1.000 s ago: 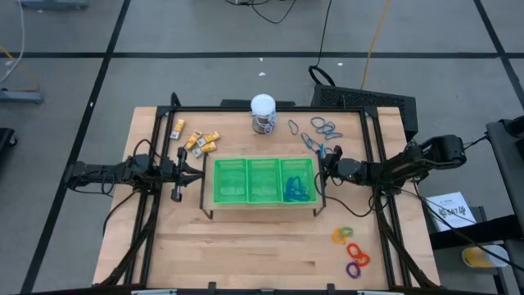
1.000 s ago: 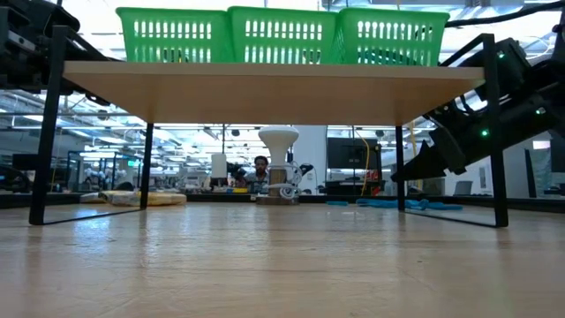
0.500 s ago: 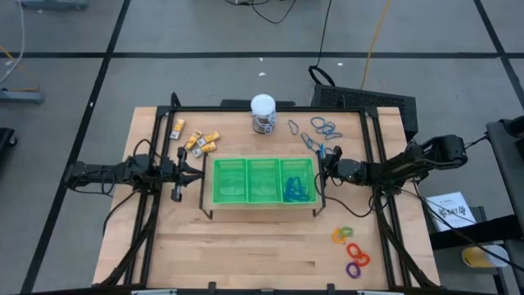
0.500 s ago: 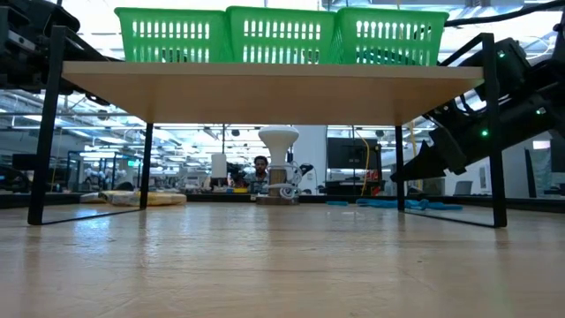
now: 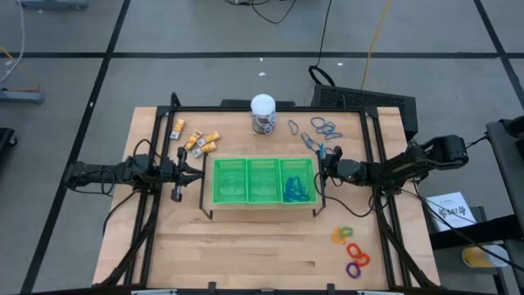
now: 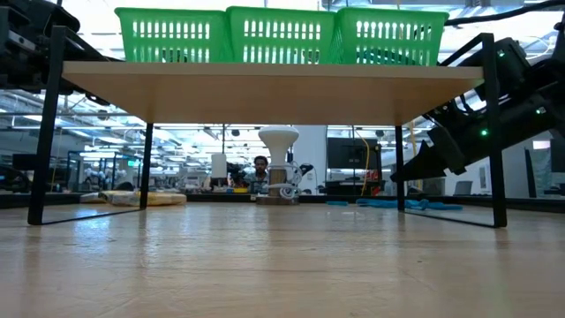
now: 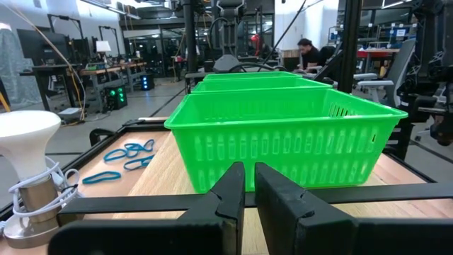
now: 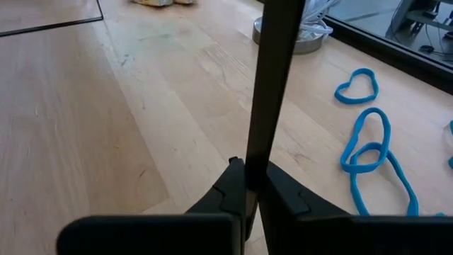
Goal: Pick & Place Office Desk Supplies
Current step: Adjust the shelf on the table
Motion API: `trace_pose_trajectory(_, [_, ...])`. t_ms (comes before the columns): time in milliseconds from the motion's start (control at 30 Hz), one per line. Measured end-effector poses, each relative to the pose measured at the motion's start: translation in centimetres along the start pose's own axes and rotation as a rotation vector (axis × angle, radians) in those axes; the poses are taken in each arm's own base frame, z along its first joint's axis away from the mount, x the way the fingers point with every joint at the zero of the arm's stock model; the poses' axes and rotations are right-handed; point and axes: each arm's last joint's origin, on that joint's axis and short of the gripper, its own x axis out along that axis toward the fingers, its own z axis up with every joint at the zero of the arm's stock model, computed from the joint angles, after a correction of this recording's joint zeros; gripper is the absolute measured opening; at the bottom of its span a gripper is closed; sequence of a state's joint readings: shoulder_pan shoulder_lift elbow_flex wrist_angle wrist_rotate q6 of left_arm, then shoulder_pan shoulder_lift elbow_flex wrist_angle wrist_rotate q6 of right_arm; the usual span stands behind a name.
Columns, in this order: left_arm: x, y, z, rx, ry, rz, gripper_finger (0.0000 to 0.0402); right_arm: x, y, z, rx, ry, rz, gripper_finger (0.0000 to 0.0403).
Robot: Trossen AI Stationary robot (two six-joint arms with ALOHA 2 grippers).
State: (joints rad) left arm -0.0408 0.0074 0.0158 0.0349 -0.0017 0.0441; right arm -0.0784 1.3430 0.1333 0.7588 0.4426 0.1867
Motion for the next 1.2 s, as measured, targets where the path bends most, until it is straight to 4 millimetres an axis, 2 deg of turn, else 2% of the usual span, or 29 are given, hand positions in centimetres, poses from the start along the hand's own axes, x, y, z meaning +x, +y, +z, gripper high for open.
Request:
trace_pose_trajectory(933, [0.0,0.0,0.0,0.000,0.001,0.002,0.0045,-0.1,-0.5,-0.9,0.009,0.066,-0.120,0.0014])
trace_pose_trajectory(1200, [0.0,0.0,0.0,0.000,0.001,-0.001,0.0045,-0.1,-0.3,-1.3,-0.019,0.108,-0.048,0.0049])
